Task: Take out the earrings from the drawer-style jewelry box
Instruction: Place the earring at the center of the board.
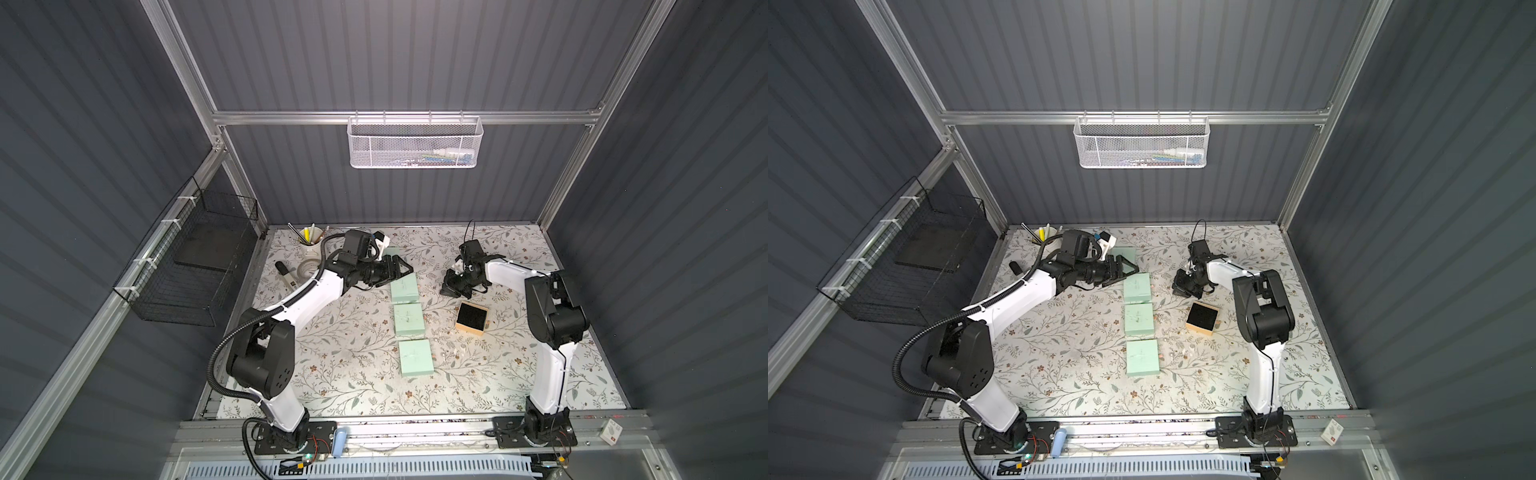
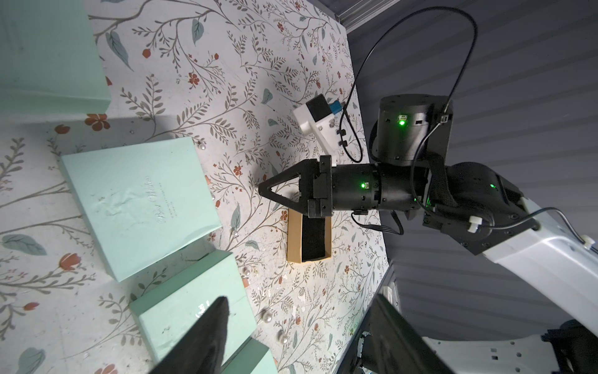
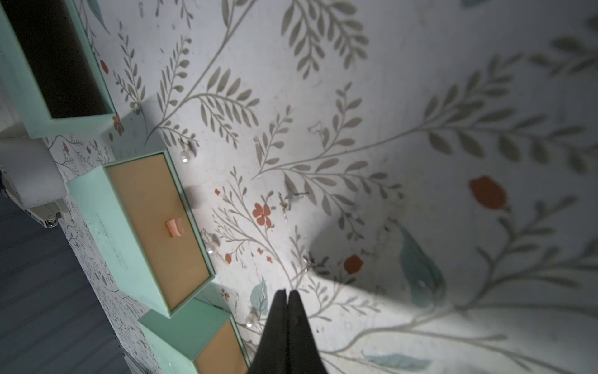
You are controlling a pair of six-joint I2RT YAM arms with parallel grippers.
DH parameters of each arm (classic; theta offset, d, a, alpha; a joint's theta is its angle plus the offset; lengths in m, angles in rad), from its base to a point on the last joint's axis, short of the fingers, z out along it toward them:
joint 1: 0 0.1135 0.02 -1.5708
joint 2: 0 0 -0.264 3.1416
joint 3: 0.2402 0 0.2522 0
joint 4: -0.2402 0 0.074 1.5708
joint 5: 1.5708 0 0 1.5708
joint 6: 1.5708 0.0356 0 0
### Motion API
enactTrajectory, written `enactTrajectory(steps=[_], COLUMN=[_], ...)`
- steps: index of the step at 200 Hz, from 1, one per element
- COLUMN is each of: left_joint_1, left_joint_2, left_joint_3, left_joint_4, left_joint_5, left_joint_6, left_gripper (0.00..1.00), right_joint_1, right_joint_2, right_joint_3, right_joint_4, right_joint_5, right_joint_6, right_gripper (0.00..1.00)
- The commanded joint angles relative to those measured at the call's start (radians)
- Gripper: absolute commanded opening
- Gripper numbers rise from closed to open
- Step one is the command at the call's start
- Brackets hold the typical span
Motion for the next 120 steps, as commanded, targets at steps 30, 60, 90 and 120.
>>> enactTrajectory(steps=[30, 60, 90, 120], left_joint_1=[0.014, 0.026, 0.040, 0.052], left_joint_2=[-0.020, -0.018, -0.036, -0.035], left_joint_3=[-0.012, -0.010, -0.020, -0.025], left_joint_4=[-0.003, -0.001, 0.002, 0.023], left_joint_5=[-0.011, -0.021, -0.072, -0.088], left_joint_6=[0.015, 0.016, 0.034, 0.039], left_gripper=[0.71, 0.71, 0.79, 0.89], right_joint_1=[0.009, 0.000, -0.080, -0.126], right_joint_2=[-0.034, -0.168, -0.408, -0.621], right_joint_3=[0.035, -0.005, -0.188, -0.367], right_joint_4=[-0.009, -0.041, -0.109, -0.278], right_joint_5=[-0.004, -0.005, 0.082, 0.283], right_joint_6=[0.003, 0.002, 0.003, -0.016], right_gripper=[0.03, 0.09, 0.29, 0.52])
